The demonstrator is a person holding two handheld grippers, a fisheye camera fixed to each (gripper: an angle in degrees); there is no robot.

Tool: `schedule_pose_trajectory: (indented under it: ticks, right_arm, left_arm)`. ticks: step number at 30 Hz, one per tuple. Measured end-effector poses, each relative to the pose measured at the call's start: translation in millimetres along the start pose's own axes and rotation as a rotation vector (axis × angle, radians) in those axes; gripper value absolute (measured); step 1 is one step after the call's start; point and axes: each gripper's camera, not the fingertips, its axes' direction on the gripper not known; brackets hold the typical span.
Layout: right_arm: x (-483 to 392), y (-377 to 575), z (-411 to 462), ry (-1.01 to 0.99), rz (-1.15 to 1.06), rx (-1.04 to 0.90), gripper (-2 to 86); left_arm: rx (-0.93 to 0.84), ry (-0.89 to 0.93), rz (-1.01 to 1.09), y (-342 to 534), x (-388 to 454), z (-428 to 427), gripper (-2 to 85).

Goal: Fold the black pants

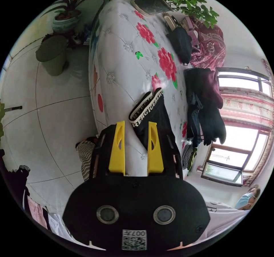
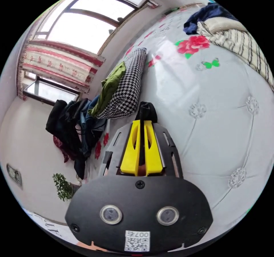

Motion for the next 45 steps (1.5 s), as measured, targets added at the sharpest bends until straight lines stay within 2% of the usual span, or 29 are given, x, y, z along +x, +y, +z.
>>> schedule_pose_trajectory:
  ticks: [4, 8, 12, 14, 16, 17, 19, 22, 27, 30, 33, 35, 38, 42, 44, 45]
  right_arm:
    - [-162.5, 30.7, -6.9, -0.065, -0.456, -0.088, 0.1]
    - [-337.6, 158.6, 10.7, -0.258, -0.937, -0.269, 0.3]
    - [-414.1, 302.8, 74.7, -0.343, -1.205, -0.527, 1.1]
    - [-416.8, 396.2, 142.1, -0.293, -1.281, -0.781, 2.2]
    - [-405.1, 450.4, 187.6, -0.22, -1.295, -1.014, 3.0]
    - [-400.3, 469.2, 197.7, -0.207, -1.293, -1.071, 3.4]
    - [-403.0, 473.8, 191.5, -0.222, -1.286, -1.05, 4.0]
    - [-411.9, 451.7, 173.0, -0.236, -1.262, -0.969, 4.8]
    - [-399.0, 394.1, 160.2, -0.166, -1.114, -0.887, 5.7]
    - [-382.4, 362.1, 143.7, -0.129, -1.015, -0.802, 6.2]
    - [-363.7, 331.3, 127.7, -0.096, -0.915, -0.731, 7.0]
    - [-345.4, 303.2, 114.7, -0.085, -0.821, -0.667, 7.3]
    - [-320.5, 268.3, 98.7, -0.048, -0.724, -0.584, 7.7]
    - [-285.3, 232.5, 83.3, -0.011, -0.603, -0.497, 7.9]
    - [-260.6, 211.8, 84.5, 0.01, -0.51, -0.488, 8.1]
    - [-255.6, 207.1, 85.6, 0.009, -0.492, -0.49, 8.1]
  left_arm:
    - [-0.003, 0.029, -0.013, 11.7, -10.5, 2.6, 12.5]
    - [0.009, 0.107, -0.005, 17.2, -11.9, 10.7, 13.3]
    - [0.001, 0.13, 0.027, 13.2, -1.8, 22.5, 14.4]
    - [-0.007, 0.121, 0.044, 8.3, 5.2, 30.4, 15.7]
    - [-0.018, 0.11, 0.038, 4.4, 8.3, 36.1, 16.2]
    - [-0.023, 0.104, 0.032, 2.0, 9.3, 39.3, 16.2]
    - [-0.03, 0.073, 0.001, -1.4, 9.0, 42.3, 14.7]
    - [-0.032, -0.021, -0.051, -1.5, 6.0, 42.4, 7.9]
    - [0.042, 0.097, 0.055, 3.2, 22.8, 27.7, 1.2]
    - [0.039, 0.138, 0.318, 3.7, 85.0, 14.4, 0.4]
    - [-0.018, 0.231, 0.679, 17.2, 181.1, 10.3, 0.3]
    - [-0.116, 0.312, 0.96, 46.6, 261.5, 23.4, 0.5]
    - [-0.296, 0.406, 1.25, 103.1, 341.3, 64.4, 1.4]
    - [-0.544, 0.452, 1.43, 178.8, 388.3, 151.3, 4.3]
    - [-0.718, 0.408, 1.466, 222.6, 391.3, 213.9, 10.7]
    - [-0.748, 0.367, 1.477, 231.3, 390.1, 225.5, 11.5]
